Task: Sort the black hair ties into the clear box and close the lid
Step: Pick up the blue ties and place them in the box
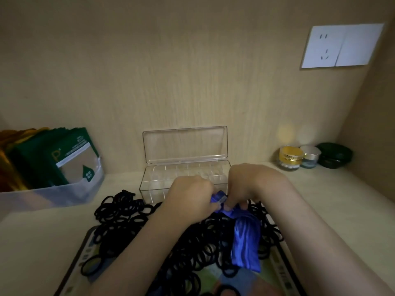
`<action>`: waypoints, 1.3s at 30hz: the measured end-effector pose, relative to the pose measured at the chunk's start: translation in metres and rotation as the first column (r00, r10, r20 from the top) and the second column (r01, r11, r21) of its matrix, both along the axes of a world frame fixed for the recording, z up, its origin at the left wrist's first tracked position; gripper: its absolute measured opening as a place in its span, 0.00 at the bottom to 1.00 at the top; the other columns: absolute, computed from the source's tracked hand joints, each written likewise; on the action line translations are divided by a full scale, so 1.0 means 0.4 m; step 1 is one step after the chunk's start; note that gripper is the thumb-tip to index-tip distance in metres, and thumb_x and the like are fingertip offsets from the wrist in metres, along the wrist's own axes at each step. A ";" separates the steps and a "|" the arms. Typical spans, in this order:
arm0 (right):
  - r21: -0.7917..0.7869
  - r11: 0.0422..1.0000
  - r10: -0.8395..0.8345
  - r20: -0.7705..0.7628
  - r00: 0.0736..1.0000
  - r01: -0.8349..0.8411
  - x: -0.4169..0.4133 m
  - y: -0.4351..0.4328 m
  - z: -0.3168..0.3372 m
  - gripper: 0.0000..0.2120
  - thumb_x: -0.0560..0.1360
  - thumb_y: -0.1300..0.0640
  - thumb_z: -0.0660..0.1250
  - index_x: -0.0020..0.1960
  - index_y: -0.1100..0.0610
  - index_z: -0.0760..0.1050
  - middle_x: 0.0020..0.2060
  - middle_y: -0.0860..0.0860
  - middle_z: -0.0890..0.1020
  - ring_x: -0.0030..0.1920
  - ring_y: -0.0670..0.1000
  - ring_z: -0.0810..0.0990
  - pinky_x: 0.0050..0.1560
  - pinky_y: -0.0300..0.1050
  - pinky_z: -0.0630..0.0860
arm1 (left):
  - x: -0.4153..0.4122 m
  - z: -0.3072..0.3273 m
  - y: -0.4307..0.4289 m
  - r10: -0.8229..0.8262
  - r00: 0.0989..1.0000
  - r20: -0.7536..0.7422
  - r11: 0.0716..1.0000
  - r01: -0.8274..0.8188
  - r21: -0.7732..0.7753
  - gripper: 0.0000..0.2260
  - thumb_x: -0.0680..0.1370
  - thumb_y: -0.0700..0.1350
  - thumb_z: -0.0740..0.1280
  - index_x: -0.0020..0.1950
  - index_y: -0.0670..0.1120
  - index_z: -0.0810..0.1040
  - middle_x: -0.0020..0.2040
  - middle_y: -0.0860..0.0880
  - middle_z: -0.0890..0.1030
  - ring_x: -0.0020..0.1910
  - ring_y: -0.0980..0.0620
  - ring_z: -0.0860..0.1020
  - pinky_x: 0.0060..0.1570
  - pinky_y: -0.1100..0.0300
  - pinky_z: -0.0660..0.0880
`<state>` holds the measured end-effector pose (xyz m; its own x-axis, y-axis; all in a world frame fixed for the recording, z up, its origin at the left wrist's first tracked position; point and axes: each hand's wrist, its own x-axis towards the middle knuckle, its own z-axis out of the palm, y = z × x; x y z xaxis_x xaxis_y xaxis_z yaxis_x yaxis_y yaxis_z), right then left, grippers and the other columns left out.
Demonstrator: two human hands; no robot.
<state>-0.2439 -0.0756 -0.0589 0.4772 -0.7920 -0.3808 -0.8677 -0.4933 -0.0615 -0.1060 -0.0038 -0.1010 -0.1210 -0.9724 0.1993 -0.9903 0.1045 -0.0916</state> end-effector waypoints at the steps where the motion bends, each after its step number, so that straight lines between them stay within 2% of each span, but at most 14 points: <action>1: 0.025 1.000 0.006 -0.004 1.000 -0.006 0.003 0.000 -0.008 0.15 0.65 0.45 0.78 0.39 0.57 0.85 0.31 0.47 0.86 0.32 0.46 0.81 0.42 0.44 0.80 | -0.011 -0.008 0.001 0.020 0.999 0.049 1.000 -0.021 0.013 0.15 0.77 0.62 0.63 0.51 0.53 0.81 0.45 0.50 0.82 0.46 0.48 0.80 0.39 0.57 0.68; 3: 0.023 0.999 0.045 0.039 0.998 -0.046 0.008 -0.006 -0.018 0.13 0.65 0.48 0.79 0.42 0.56 0.85 0.33 0.47 0.85 0.38 0.48 0.83 0.47 0.47 0.82 | -0.022 -0.018 0.003 0.051 0.996 0.078 0.998 -0.054 0.043 0.14 0.78 0.59 0.63 0.52 0.52 0.81 0.47 0.50 0.82 0.47 0.47 0.80 0.41 0.56 0.70; 6: -0.016 0.997 0.082 0.178 0.981 -0.081 -0.001 -0.019 -0.002 0.08 0.65 0.51 0.79 0.43 0.52 0.86 0.39 0.47 0.86 0.44 0.50 0.84 0.50 0.49 0.82 | -0.016 -0.014 0.005 0.076 0.996 -0.055 0.996 -0.073 0.045 0.10 0.78 0.53 0.63 0.54 0.55 0.81 0.48 0.52 0.82 0.49 0.49 0.80 0.45 0.56 0.73; 9: 0.021 0.991 0.115 0.346 0.931 -0.130 -0.023 -0.026 0.020 0.03 0.68 0.54 0.77 0.42 0.50 0.85 0.37 0.44 0.84 0.40 0.43 0.81 0.43 0.40 0.77 | 0.002 0.027 0.012 0.082 0.972 -0.222 0.997 -0.083 0.009 0.06 0.75 0.49 0.63 0.49 0.56 0.79 0.44 0.56 0.79 0.47 0.54 0.78 0.42 0.59 0.71; 12: 0.051 0.989 0.097 0.504 0.858 -0.141 -0.027 -0.034 0.019 0.08 0.70 0.56 0.77 0.47 0.51 0.80 0.34 0.45 0.81 0.36 0.44 0.80 0.40 0.39 0.74 | 0.033 0.072 0.017 0.059 0.906 -0.418 0.998 -0.048 0.037 0.02 0.74 0.49 0.67 0.45 0.55 0.77 0.45 0.56 0.77 0.44 0.57 0.77 0.45 0.58 0.74; 15: 0.068 0.990 0.043 0.685 0.727 -0.123 -0.018 -0.044 0.015 0.17 0.70 0.55 0.78 0.55 0.52 0.75 0.43 0.49 0.81 0.35 0.42 0.77 0.40 0.36 0.73 | 0.073 0.093 0.012 0.027 0.747 -0.664 0.999 -0.007 0.033 0.04 0.75 0.47 0.68 0.43 0.56 0.76 0.41 0.54 0.80 0.36 0.58 0.76 0.45 0.54 0.75; 18: 0.151 0.965 -0.006 0.830 0.557 -0.215 -0.005 -0.047 0.012 0.11 0.73 0.57 0.75 0.55 0.53 0.80 0.47 0.49 0.84 0.37 0.38 0.79 0.44 0.30 0.74 | 0.097 0.108 0.008 -0.046 0.555 -0.831 0.998 -0.002 -0.057 0.05 0.75 0.44 0.66 0.44 0.55 0.75 0.35 0.48 0.80 0.34 0.53 0.75 0.42 0.52 0.73; 22: 0.250 0.919 -0.109 0.905 0.412 -0.306 0.015 -0.049 -0.011 0.06 0.76 0.60 0.72 0.48 0.64 0.81 0.36 0.49 0.83 0.37 0.43 0.79 0.45 0.36 0.73 | 0.107 0.139 0.013 -0.140 0.305 -0.942 0.980 -0.097 -0.177 0.08 0.80 0.33 0.63 0.50 0.46 0.75 0.35 0.44 0.82 0.34 0.52 0.80 0.36 0.58 0.78; 25: 0.329 0.860 -0.234 0.934 0.271 -0.391 0.033 -0.045 -0.027 0.08 0.74 0.59 0.73 0.50 0.62 0.80 0.42 0.60 0.83 0.44 0.54 0.79 0.51 0.50 0.74 | 0.113 0.158 0.022 -0.181 0.199 -0.963 0.967 -0.142 -0.211 0.08 0.81 0.33 0.62 0.55 0.45 0.76 0.37 0.44 0.85 0.35 0.51 0.83 0.33 0.57 0.81; 30: 0.358 0.838 -0.266 0.927 0.265 -0.411 0.051 -0.021 -0.035 0.05 0.76 0.63 0.71 0.50 0.64 0.81 0.45 0.56 0.86 0.45 0.49 0.84 0.50 0.41 0.79 | 0.131 0.179 0.039 -0.226 0.071 -0.972 0.961 -0.146 -0.234 0.08 0.83 0.35 0.60 0.56 0.44 0.76 0.39 0.46 0.85 0.36 0.51 0.84 0.32 0.59 0.80; 34: 0.366 0.860 -0.302 0.927 0.224 -0.355 0.065 -0.004 -0.027 0.03 0.76 0.62 0.71 0.46 0.62 0.81 0.43 0.58 0.85 0.42 0.52 0.84 0.48 0.45 0.81 | 0.150 0.183 0.042 -0.264 -0.015 -0.964 0.945 -0.205 -0.255 0.08 0.84 0.37 0.59 0.59 0.42 0.75 0.42 0.42 0.84 0.40 0.48 0.85 0.38 0.54 0.82; 37: 0.351 0.882 -0.308 0.934 0.180 -0.314 0.077 0.009 -0.010 0.04 0.75 0.62 0.71 0.41 0.58 0.82 0.38 0.57 0.86 0.36 0.51 0.84 0.40 0.43 0.80 | 0.162 0.178 0.037 -0.189 -0.347 -0.919 0.979 -0.141 -0.148 0.14 0.83 0.46 0.60 0.67 0.43 0.70 0.53 0.39 0.84 0.47 0.45 0.85 0.43 0.51 0.83; 38: 0.348 0.890 -0.313 0.936 0.161 -0.294 0.083 0.012 -0.004 0.04 0.75 0.62 0.71 0.41 0.57 0.82 0.38 0.57 0.86 0.35 0.50 0.84 0.38 0.42 0.80 | 0.168 0.172 0.039 -0.100 -0.405 -0.909 0.995 -0.051 -0.087 0.19 0.82 0.52 0.61 0.70 0.46 0.67 0.56 0.38 0.83 0.50 0.43 0.85 0.45 0.49 0.83; 39: 0.346 0.898 -0.316 0.937 0.149 -0.272 0.091 0.015 0.002 0.04 0.75 0.61 0.72 0.42 0.58 0.82 0.38 0.57 0.86 0.35 0.50 0.84 0.38 0.42 0.80 | 0.177 0.165 0.042 -0.013 -0.355 -0.935 0.999 0.024 -0.022 0.23 0.79 0.56 0.62 0.72 0.50 0.64 0.57 0.38 0.83 0.52 0.41 0.84 0.48 0.47 0.82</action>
